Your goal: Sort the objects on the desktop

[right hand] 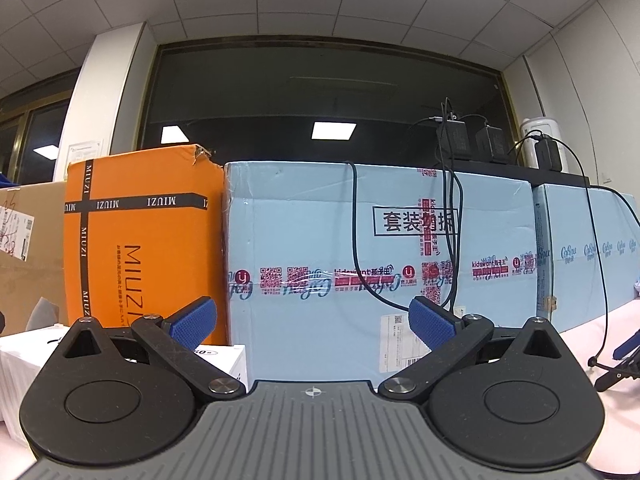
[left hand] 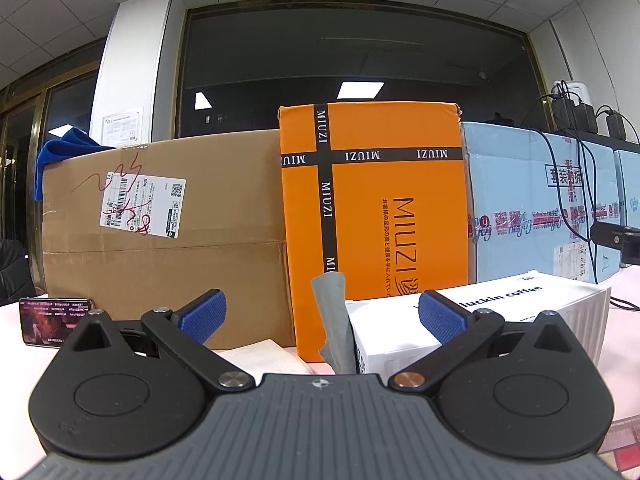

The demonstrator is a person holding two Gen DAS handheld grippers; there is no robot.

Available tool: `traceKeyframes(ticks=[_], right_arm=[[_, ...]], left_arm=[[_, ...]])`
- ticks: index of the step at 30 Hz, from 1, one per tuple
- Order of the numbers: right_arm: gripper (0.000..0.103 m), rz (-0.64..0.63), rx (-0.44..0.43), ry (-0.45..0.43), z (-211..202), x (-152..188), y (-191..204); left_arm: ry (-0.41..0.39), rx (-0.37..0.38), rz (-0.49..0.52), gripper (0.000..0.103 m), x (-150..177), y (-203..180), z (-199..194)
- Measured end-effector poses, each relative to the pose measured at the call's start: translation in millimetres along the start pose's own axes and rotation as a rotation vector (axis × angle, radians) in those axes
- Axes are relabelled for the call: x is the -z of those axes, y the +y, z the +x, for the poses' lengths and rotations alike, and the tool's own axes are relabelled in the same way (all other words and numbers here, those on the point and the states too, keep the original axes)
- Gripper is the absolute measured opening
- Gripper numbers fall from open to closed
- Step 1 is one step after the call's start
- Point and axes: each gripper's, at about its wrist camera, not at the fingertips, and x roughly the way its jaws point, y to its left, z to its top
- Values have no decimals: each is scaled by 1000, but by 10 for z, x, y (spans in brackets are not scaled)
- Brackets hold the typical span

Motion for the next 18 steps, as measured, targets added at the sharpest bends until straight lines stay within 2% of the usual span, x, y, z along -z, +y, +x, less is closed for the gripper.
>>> traceKeyframes(ticks=[18], right_arm=[[103,42,-1,10,6,-14,-83]], left_arm=[[-10,3,7,103,-4,-19,-19]])
